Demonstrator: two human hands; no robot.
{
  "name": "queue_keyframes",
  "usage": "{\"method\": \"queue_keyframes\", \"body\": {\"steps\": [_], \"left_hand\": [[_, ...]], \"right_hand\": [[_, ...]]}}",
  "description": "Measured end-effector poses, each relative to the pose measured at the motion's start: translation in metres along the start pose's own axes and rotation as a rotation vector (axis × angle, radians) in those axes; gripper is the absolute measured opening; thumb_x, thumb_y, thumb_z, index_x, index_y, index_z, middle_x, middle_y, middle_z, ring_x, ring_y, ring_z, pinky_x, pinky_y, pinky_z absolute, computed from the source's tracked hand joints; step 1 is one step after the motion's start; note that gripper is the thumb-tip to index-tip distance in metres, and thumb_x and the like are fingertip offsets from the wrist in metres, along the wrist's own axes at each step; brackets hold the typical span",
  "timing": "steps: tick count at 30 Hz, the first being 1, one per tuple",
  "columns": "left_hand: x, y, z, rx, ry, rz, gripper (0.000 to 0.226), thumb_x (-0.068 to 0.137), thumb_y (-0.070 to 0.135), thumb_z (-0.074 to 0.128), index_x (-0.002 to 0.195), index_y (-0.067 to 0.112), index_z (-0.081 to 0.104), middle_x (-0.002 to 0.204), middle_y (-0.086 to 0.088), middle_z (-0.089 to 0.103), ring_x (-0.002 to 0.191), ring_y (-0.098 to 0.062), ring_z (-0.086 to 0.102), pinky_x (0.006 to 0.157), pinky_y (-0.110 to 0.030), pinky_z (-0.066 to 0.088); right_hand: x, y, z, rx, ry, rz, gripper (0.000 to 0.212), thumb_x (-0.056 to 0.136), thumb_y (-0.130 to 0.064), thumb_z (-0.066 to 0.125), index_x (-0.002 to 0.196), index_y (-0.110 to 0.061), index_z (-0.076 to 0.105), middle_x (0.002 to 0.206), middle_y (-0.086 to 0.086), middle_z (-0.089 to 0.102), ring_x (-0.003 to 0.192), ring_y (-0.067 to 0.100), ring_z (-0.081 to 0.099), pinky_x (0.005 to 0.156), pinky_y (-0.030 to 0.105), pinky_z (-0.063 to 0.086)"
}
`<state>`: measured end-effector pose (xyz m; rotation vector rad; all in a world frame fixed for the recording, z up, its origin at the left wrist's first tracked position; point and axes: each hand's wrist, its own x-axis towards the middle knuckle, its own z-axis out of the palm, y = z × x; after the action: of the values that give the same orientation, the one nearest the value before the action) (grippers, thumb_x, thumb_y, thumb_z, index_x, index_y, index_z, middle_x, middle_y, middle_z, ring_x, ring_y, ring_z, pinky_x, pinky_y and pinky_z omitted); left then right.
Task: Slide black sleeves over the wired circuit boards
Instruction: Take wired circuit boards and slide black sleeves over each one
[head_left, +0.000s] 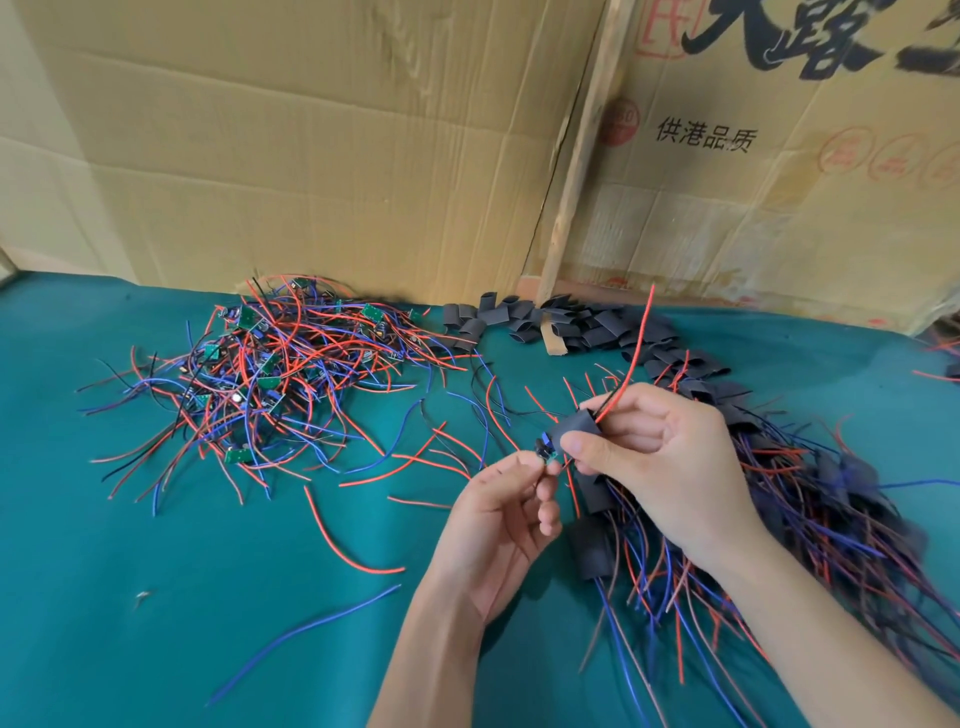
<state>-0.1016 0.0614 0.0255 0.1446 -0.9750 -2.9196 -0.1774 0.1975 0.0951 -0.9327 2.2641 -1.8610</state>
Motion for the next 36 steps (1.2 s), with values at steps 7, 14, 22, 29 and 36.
{"method": "queue_keyframes", "body": {"steps": [7, 14, 22, 29, 36], "left_hand": [[0.0, -0.001, 0.001, 0.117, -0.019, -0.01, 0.014, 0.089, 0.019, 0.064, 0.076, 0.016, 0.07, 0.068, -0.001, 0.052, 0.05, -0.014, 0.05, 0.053, -0.021, 0.044], [0.001, -0.005, 0.004, 0.228, 0.056, 0.047, 0.032, 0.095, 0.012, 0.055, 0.068, 0.021, 0.07, 0.067, -0.002, 0.053, 0.05, -0.014, 0.053, 0.053, -0.021, 0.046], [0.002, -0.007, 0.008, 0.345, 0.112, 0.121, 0.022, 0.098, -0.002, 0.04, 0.094, 0.003, 0.061, 0.069, -0.008, 0.06, 0.055, -0.019, 0.057, 0.056, -0.023, 0.046], [0.0, -0.004, 0.008, 0.419, 0.087, 0.155, 0.027, 0.093, 0.027, 0.063, 0.068, 0.019, 0.064, 0.07, -0.007, 0.061, 0.059, -0.019, 0.06, 0.059, -0.024, 0.048], [-0.001, -0.003, 0.004, 0.242, 0.049, 0.069, 0.021, 0.086, 0.027, 0.068, 0.088, 0.007, 0.069, 0.065, -0.003, 0.06, 0.053, -0.012, 0.058, 0.056, -0.022, 0.047]], "right_hand": [[0.004, -0.001, -0.005, 0.073, -0.017, 0.015, 0.033, 0.065, -0.017, 0.095, 0.089, -0.028, 0.076, 0.087, 0.002, 0.08, 0.075, 0.022, 0.077, 0.071, 0.026, 0.062], [0.002, 0.008, -0.008, 0.155, -0.038, 0.076, 0.029, 0.077, -0.006, 0.084, 0.102, -0.017, 0.077, 0.095, 0.005, 0.08, 0.085, 0.02, 0.078, 0.074, 0.026, 0.06], [0.002, 0.006, -0.021, 0.03, -0.1, 0.086, 0.035, 0.078, 0.001, 0.083, 0.105, -0.02, 0.077, 0.093, -0.003, 0.08, 0.087, 0.014, 0.078, 0.075, 0.016, 0.057], [0.002, 0.0, -0.019, -0.081, -0.094, 0.02, 0.03, 0.072, -0.003, 0.089, 0.096, -0.016, 0.077, 0.089, -0.007, 0.08, 0.081, 0.01, 0.077, 0.074, 0.016, 0.057], [0.0, -0.002, -0.019, 0.043, -0.094, 0.013, 0.034, 0.065, -0.012, 0.09, 0.096, -0.013, 0.077, 0.091, 0.0, 0.08, 0.083, 0.015, 0.078, 0.074, 0.016, 0.056]]}}
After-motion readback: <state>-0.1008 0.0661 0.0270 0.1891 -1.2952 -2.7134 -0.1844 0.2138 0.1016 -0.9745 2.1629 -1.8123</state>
